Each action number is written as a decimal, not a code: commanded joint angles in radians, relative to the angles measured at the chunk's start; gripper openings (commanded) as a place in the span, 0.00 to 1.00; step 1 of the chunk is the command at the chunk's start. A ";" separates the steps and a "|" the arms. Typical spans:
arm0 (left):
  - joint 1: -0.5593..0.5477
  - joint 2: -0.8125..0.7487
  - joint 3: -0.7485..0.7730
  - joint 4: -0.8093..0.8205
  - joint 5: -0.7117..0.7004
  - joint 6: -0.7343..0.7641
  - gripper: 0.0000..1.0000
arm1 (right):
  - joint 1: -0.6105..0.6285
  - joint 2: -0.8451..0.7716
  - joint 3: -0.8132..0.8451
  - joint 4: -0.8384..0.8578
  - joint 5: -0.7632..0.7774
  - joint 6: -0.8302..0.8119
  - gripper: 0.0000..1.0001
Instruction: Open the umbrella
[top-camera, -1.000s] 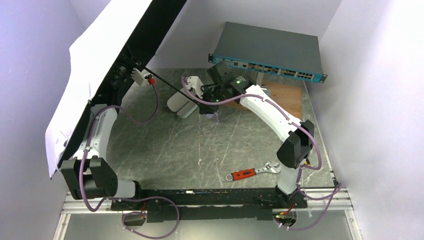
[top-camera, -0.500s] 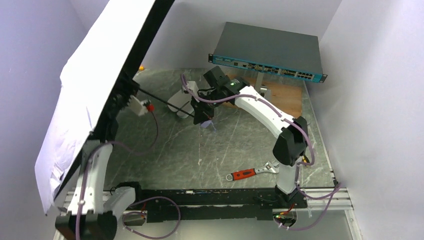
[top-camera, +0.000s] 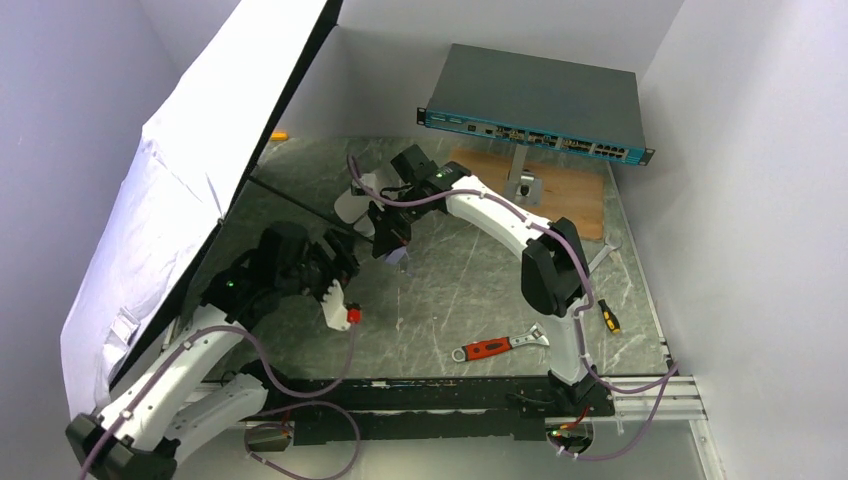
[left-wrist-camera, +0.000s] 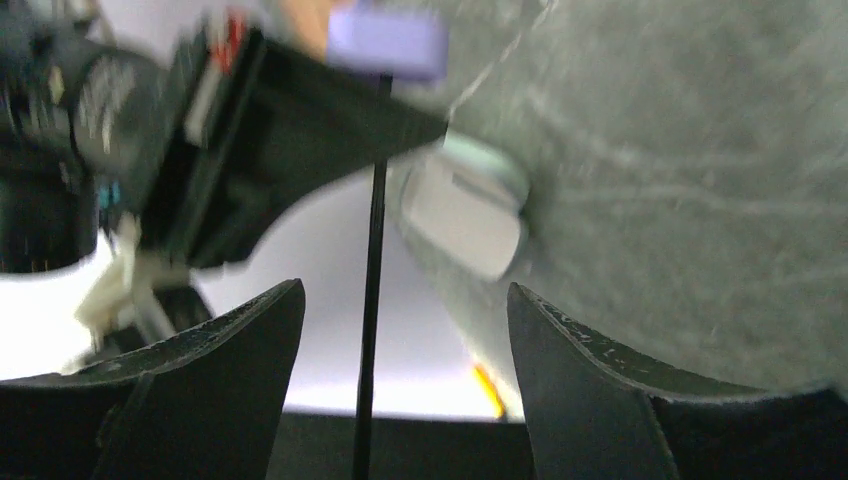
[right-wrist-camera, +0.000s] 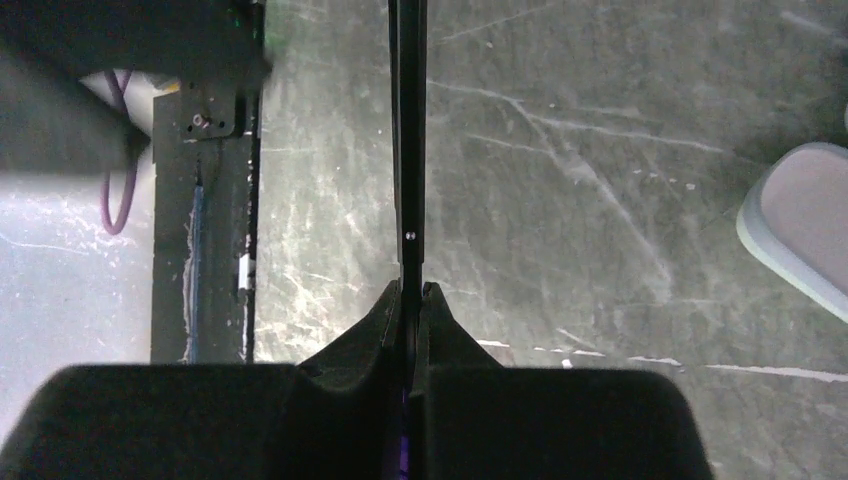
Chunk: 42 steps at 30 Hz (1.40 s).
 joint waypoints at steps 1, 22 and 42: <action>-0.163 0.070 0.019 -0.055 -0.029 -0.203 0.78 | 0.000 0.010 -0.003 0.114 -0.037 -0.005 0.00; -0.543 0.249 -0.112 -0.006 -0.163 -0.432 0.79 | -0.001 0.026 -0.014 0.322 0.103 0.098 0.00; -0.664 0.255 0.056 0.073 -0.114 -0.918 1.00 | -0.029 -0.330 -0.352 0.516 0.185 0.223 1.00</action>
